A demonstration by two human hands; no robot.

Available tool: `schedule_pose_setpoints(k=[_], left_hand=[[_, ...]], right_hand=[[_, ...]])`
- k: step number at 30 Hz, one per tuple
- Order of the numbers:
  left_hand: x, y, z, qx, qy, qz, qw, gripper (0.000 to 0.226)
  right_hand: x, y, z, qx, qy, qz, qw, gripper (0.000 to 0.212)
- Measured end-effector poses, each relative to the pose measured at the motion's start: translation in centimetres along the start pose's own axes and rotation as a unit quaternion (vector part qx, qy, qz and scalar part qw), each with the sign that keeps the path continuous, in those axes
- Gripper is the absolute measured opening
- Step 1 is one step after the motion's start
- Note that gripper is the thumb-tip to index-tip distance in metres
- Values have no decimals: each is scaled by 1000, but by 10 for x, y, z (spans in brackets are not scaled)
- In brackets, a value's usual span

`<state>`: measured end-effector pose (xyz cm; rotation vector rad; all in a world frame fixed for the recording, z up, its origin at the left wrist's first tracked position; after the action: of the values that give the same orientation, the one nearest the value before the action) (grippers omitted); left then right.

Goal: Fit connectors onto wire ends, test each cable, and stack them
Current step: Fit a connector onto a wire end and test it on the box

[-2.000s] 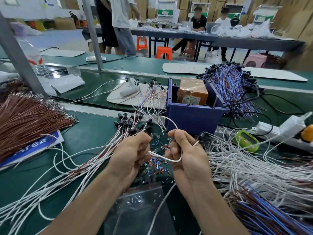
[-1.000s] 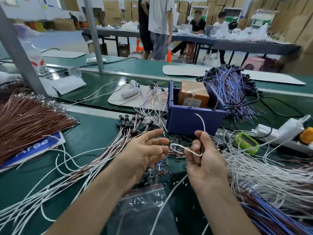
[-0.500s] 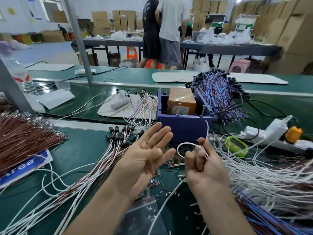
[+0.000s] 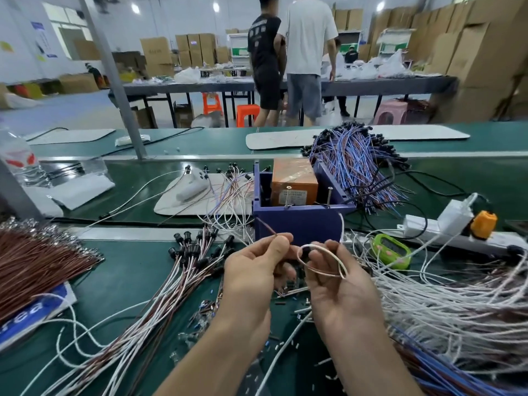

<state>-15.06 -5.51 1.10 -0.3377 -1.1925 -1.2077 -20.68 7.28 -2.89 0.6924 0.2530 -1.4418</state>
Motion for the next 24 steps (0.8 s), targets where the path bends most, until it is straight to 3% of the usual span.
schedule_pose_setpoints(k=[7,13,24], left_hand=[[-1,-23,11,54,48,8,997,30],[-11,-36,11,81,50,7,995,24],[-8,-44,26,39,47,16,998,19]], right_hand=[[-25,-3,3,-23,107,-131,985,21],[-23,-8,2,-17,92,-129,987,27],[-21,-10,1,1,71,-103,992,28]])
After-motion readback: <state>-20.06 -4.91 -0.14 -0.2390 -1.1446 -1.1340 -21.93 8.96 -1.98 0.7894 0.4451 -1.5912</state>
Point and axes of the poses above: each hand's wrist, its own y-axis away from the middle knuckle, its own z-axis out of the palm, x = y × z, the point moved 9 cm from there along -y, towards the middle knuckle, and after that the axes turned 14 degrees about -z, right-handed, at the moved point
